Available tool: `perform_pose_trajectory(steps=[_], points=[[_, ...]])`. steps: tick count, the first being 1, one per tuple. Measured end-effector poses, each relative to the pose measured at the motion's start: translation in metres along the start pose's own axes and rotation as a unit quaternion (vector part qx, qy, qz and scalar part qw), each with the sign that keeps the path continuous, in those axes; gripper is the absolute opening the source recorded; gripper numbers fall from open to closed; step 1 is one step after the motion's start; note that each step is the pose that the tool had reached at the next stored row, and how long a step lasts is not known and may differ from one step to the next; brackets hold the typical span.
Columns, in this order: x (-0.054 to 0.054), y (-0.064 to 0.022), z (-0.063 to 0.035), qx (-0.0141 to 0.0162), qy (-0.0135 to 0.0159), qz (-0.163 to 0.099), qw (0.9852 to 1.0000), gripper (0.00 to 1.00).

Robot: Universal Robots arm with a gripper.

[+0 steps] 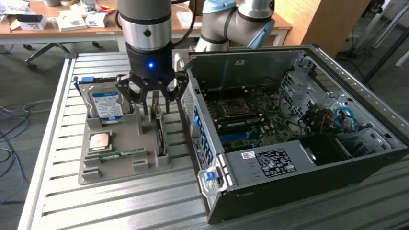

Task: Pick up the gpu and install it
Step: 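Pick up the gpu and move the gpu toward the slot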

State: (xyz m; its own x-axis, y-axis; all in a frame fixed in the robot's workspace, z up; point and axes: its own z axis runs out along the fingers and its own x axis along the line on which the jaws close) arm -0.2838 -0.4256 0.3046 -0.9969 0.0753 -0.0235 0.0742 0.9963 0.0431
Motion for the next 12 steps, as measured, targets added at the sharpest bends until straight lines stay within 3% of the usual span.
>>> perform_pose_trajectory(steps=[12], points=[[-0.0003,-0.0064,0.0090,0.0000,0.0000,0.000,1.0000,0.53]])
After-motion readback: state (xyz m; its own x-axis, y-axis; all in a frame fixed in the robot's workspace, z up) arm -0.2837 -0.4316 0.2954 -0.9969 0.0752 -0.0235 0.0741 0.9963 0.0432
